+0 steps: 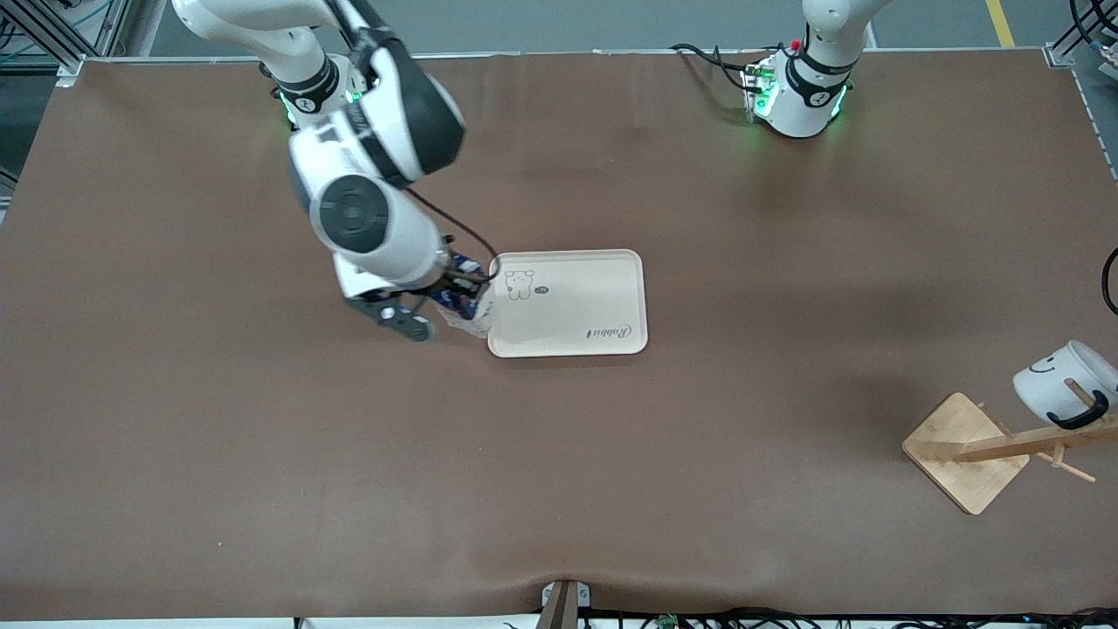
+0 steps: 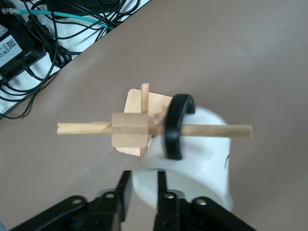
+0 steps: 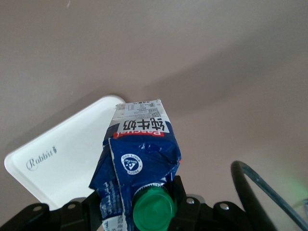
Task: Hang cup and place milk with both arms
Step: 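Hang the mug handle on the stand peg while the right gripper lifts the carton, then release the mug and raise the left gripper while the right gripper carries the carton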
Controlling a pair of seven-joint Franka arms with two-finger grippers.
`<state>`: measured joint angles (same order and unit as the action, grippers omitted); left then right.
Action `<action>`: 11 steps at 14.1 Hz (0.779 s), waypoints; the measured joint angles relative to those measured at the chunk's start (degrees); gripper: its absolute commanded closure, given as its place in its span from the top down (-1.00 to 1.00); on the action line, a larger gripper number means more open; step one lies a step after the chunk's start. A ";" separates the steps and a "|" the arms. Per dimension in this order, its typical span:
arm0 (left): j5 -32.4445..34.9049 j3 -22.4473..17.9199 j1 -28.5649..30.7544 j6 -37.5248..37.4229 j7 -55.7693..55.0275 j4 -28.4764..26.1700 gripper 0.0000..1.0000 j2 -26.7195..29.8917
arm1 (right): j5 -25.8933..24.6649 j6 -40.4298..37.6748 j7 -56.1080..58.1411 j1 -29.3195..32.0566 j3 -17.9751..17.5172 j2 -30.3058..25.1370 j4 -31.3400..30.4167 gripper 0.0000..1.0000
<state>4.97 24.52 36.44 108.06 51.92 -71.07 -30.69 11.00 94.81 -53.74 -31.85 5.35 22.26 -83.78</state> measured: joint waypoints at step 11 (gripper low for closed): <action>0.00 5.01 -0.73 -14.12 -33.62 0.11 1.00 6.46 | -4.21 -9.80 26.57 21.40 0.49 -10.01 -11.09 -1.00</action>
<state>4.97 29.54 35.71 93.94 18.30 -70.96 -24.23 6.79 85.01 -27.17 -10.45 5.83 12.24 -94.87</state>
